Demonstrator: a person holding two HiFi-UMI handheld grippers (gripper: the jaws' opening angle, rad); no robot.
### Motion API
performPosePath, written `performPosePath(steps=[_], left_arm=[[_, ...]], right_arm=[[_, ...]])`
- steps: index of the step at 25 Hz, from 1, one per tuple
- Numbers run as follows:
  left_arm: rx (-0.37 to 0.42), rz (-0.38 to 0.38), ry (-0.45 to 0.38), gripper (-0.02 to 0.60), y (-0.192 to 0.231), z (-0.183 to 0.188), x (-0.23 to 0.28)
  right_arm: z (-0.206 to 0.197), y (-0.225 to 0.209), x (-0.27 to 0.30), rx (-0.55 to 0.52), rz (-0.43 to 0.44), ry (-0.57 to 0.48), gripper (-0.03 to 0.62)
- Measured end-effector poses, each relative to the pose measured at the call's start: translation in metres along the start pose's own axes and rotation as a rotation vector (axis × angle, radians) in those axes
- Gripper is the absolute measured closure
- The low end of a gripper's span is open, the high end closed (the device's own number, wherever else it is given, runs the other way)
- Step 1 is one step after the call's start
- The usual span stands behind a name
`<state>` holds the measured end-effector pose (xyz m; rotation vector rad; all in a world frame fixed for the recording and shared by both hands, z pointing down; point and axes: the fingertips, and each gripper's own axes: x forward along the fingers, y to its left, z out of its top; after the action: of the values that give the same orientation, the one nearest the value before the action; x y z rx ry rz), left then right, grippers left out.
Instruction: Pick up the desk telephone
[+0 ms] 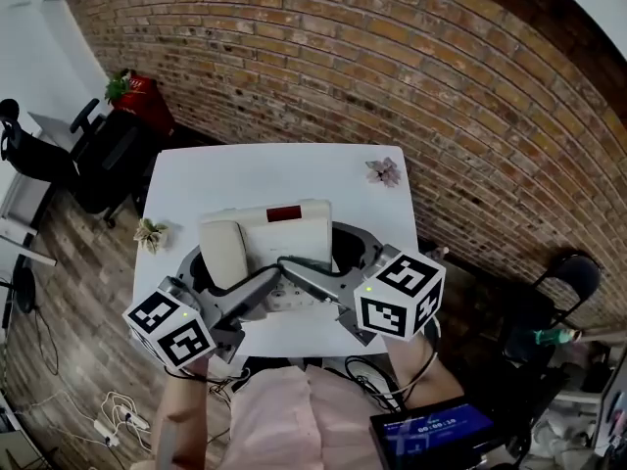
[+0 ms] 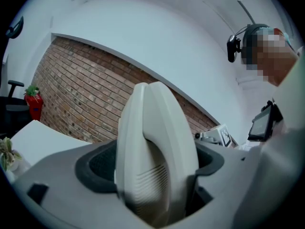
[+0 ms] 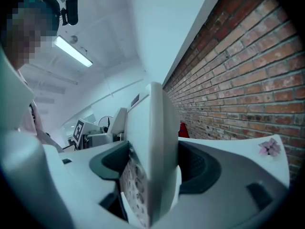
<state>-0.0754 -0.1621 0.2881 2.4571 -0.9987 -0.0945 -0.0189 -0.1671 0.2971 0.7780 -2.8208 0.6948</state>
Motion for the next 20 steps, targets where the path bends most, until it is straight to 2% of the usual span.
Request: performPosePath(steps=[7,20], left_arm=[[0.017,0.008,-0.022,0.12,-0.035,0.014,-0.002],[0.029,0.001,-0.024,0.12,-0.045,0.017,0.004]], right_arm=[[0.016,0.016,-0.03,-0.018,0.004,-0.023,0.273],[0.022,0.014,-0.041,-0.037,-0.004,-0.031,0.275]])
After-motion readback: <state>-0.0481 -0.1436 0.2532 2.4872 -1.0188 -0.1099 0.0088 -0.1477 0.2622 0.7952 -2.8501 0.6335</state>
